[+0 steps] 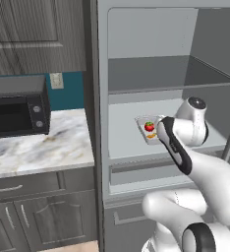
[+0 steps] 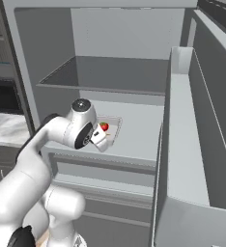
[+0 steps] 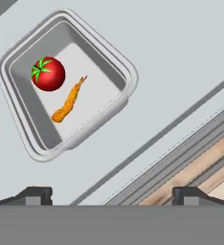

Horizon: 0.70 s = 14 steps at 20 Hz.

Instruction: Place the tupperware containing the shrimp and tomato meal in the microwave. Close the microwave door and press the start button to reheat the meal.

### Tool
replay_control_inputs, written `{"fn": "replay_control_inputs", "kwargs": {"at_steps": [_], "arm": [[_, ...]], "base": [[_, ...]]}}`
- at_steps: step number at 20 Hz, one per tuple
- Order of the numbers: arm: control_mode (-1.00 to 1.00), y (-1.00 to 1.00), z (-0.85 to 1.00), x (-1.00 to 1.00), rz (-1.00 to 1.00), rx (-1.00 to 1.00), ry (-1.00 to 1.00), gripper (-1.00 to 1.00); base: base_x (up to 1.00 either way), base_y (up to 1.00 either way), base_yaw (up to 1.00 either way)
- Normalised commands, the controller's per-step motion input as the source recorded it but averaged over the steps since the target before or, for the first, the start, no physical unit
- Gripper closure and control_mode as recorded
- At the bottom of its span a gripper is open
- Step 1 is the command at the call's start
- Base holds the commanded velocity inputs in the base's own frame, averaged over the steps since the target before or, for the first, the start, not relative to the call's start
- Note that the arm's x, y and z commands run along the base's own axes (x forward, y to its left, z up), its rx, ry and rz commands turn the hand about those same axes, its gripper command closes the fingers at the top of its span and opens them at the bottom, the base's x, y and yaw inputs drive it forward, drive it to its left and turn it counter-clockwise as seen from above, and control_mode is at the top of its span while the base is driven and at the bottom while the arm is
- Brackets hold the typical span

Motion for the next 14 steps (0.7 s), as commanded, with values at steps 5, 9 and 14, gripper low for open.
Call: {"fn": "replay_control_inputs", "kwargs": {"at_steps": [5,9,14], "arm": [[-1.00,-0.17,-0.21,0.34,0.00,0.05,0.00,-1.00],[-1.00,-0.17,-0.25,0.36,0.00,0.04,0.00,-1.00],[-1.00,-0.03,-0.21,0.40,0.00,0.01,0.01,-1.00]], "base": [[0.00,0.00,0.00],[0.00,0.00,0.00],[0.00,0.00,0.00]]}}
